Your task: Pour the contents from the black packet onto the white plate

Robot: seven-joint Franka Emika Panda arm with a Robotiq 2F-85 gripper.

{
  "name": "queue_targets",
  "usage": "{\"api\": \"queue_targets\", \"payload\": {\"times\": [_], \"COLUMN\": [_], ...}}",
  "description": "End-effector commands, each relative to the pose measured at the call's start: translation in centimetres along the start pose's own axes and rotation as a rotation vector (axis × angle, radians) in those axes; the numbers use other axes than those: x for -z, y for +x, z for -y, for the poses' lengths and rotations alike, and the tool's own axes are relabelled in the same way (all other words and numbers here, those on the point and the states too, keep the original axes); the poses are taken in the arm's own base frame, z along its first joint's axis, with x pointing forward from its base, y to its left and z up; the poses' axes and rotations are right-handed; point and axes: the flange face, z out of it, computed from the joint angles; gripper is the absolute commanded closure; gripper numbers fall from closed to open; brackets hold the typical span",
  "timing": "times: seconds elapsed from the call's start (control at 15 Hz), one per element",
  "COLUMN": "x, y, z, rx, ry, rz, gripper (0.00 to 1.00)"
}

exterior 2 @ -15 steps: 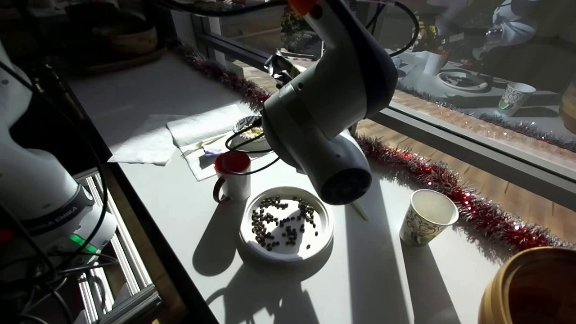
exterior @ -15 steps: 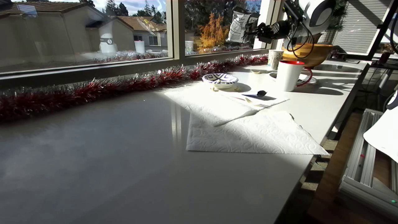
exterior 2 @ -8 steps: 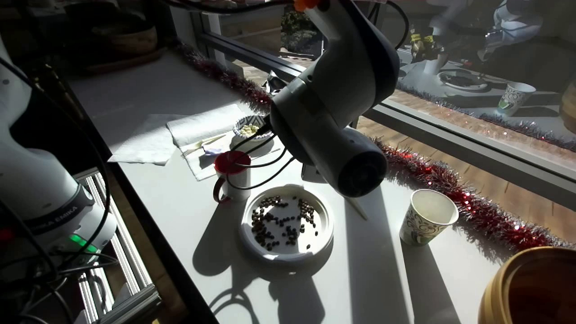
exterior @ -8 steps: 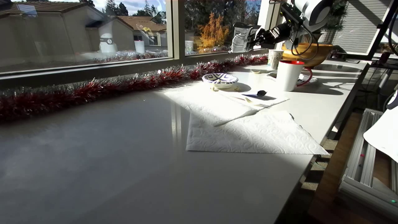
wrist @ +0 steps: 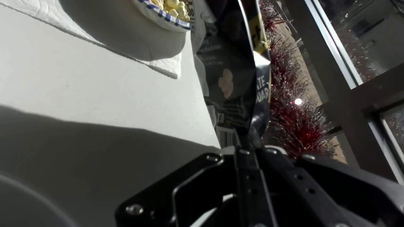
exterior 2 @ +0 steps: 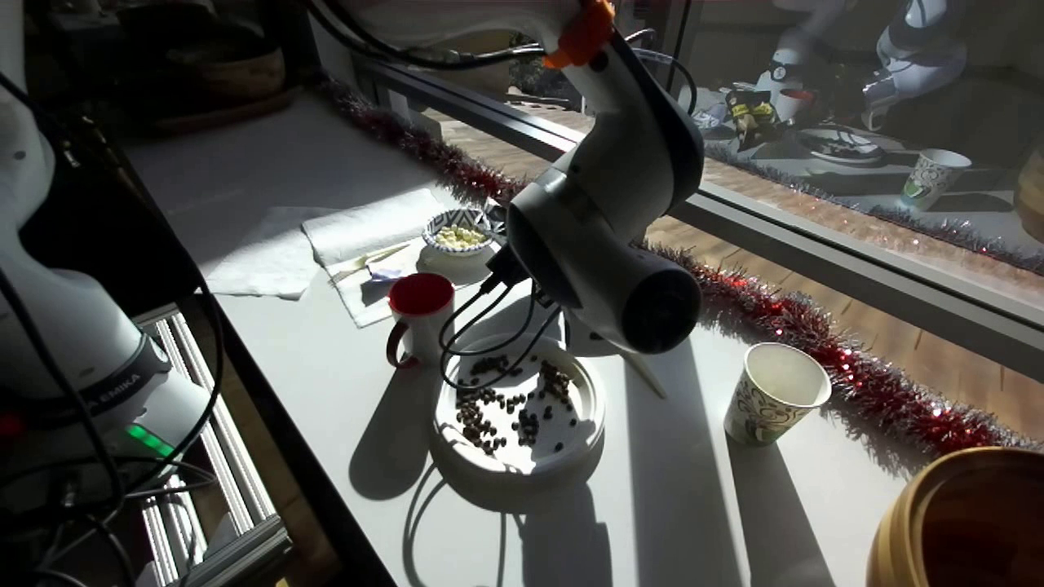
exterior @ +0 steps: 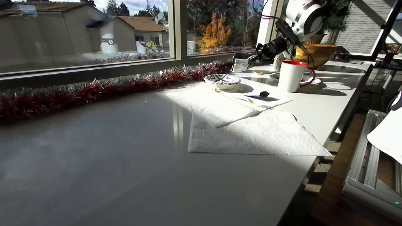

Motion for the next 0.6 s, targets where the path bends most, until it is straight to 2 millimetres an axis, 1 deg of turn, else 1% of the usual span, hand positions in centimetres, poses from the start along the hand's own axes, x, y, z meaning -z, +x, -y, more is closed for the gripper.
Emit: {"api": "queue_targets", "payload": {"times": [0.0,0.27,0.33,0.4,0.47,0.53], "x": [-0.52,-0.84,-0.90,-0.90,-0.81,-0.66], "y": [1.40,1.80,1.83,1.69,1.45,1.01], "z": [-0.01,-0.41,-0.45,-0.46,-0.34,-0.14], "rx": [0.093,0.140,0.149,0.154,0.160,0.163], "ry": [-0.085,-0.133,-0.141,-0.149,-0.149,-0.148], "rz": [-0.040,-0.053,-0.055,-0.053,-0.048,-0.041], "gripper": [1.00,1.00,0.74,0.72,0.67,0.59]}}
